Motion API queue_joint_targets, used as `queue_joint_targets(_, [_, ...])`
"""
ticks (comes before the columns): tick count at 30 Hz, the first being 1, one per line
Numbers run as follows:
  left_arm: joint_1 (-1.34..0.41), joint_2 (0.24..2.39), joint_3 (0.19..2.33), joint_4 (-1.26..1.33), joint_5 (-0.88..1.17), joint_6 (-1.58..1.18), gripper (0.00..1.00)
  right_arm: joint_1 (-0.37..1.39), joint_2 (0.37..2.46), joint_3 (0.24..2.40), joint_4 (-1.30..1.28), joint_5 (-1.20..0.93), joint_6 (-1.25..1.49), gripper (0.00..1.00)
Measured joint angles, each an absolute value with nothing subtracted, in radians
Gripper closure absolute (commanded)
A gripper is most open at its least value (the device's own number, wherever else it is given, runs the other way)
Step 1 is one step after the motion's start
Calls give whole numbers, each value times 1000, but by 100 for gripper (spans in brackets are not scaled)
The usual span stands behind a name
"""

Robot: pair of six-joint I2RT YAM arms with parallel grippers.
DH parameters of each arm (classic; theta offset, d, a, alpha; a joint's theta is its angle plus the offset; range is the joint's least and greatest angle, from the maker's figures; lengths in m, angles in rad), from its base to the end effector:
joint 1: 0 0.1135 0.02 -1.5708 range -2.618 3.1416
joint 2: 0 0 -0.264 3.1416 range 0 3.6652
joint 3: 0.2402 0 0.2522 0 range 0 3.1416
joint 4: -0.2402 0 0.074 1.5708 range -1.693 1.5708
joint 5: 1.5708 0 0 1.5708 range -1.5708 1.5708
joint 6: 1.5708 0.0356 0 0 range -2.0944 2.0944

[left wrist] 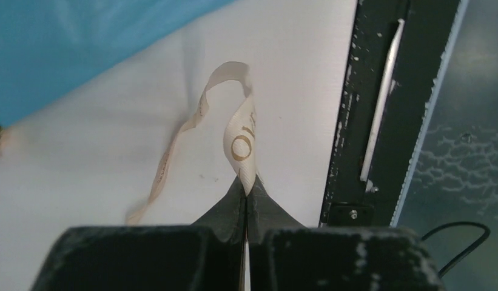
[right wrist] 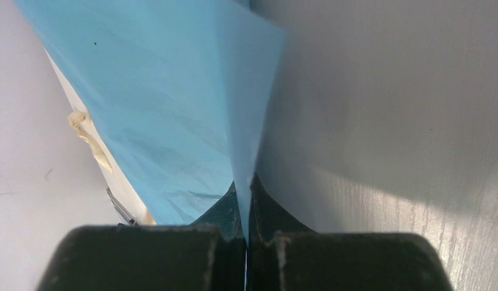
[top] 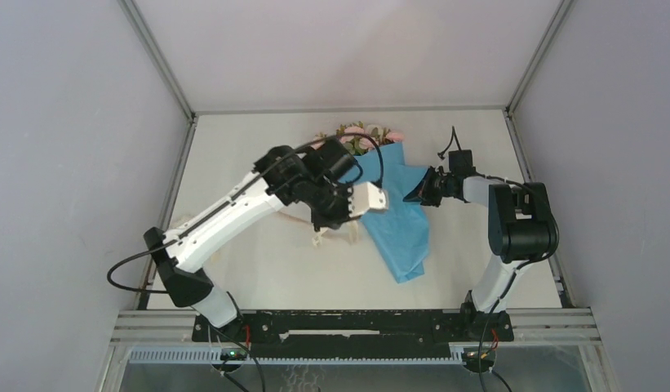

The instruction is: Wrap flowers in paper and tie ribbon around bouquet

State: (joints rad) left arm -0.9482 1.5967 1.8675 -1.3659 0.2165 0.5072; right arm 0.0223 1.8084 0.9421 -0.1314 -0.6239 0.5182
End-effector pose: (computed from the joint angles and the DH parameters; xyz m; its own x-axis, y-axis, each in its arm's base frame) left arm 0.1668 -0.2454 0.4041 -0.0399 0.8691 -0.4931 0.9955 0.0772 0.0555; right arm 0.3417 0.0284 0.1358 -0.8956 0.3821 -0.2279 0.1252 0.7080 0.6950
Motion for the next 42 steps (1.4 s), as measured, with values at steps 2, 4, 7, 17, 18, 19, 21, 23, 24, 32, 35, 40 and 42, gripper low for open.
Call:
queue_joint_targets(2, [-992, 1610, 1822, -1369, 224, 532, 100, 23, 1808, 946, -131, -634, 530, 100])
queue_joint_targets(4, [-1039, 1653, 1794, -1349, 213, 552, 100, 27, 1808, 950, -131, -649, 550, 100])
queue_joint_targets(7, [-1121, 1779, 1800, -1287, 165, 599, 100, 38, 1808, 963, -139, -672, 574, 100])
queue_joint_targets(17, [-1325, 1986, 1822, -992, 145, 743, 95, 65, 1760, 1034, -197, -728, 624, 100])
queue_joint_targets(18, [-1323, 1988, 1821, -947, 142, 742, 91, 68, 1758, 1048, -206, -732, 628, 100])
queue_joint_targets(19, [-1319, 1993, 1821, -904, 141, 740, 87, 71, 1758, 1069, -218, -736, 631, 100])
queue_joint_targets(21, [-1314, 2007, 1819, -834, 140, 731, 80, 76, 1758, 1106, -237, -736, 632, 100])
queue_joint_targets(23, [-1311, 2021, 1820, -794, 138, 711, 80, 85, 1758, 1139, -254, -735, 632, 100])
queue_joint_targets(24, [-1311, 2025, 1824, -787, 135, 698, 76, 91, 1758, 1152, -258, -735, 632, 100])
queue_joint_targets(32, [-1318, 2040, 1925, -798, 187, 656, 14, 137, 1775, 1208, -290, -735, 641, 100])
queue_joint_targets(35, [-1317, 2037, 1925, -854, 167, 650, 14, 159, 1779, 1210, -303, -730, 644, 100])
queue_joint_targets(40, [-1261, 1970, 1930, -1064, 156, 603, 12, 224, 1779, 1208, -304, -709, 661, 100])
queue_joint_targets(42, [-1186, 1895, 1928, -1153, 174, 577, 11, 258, 1779, 1198, -285, -707, 679, 100])
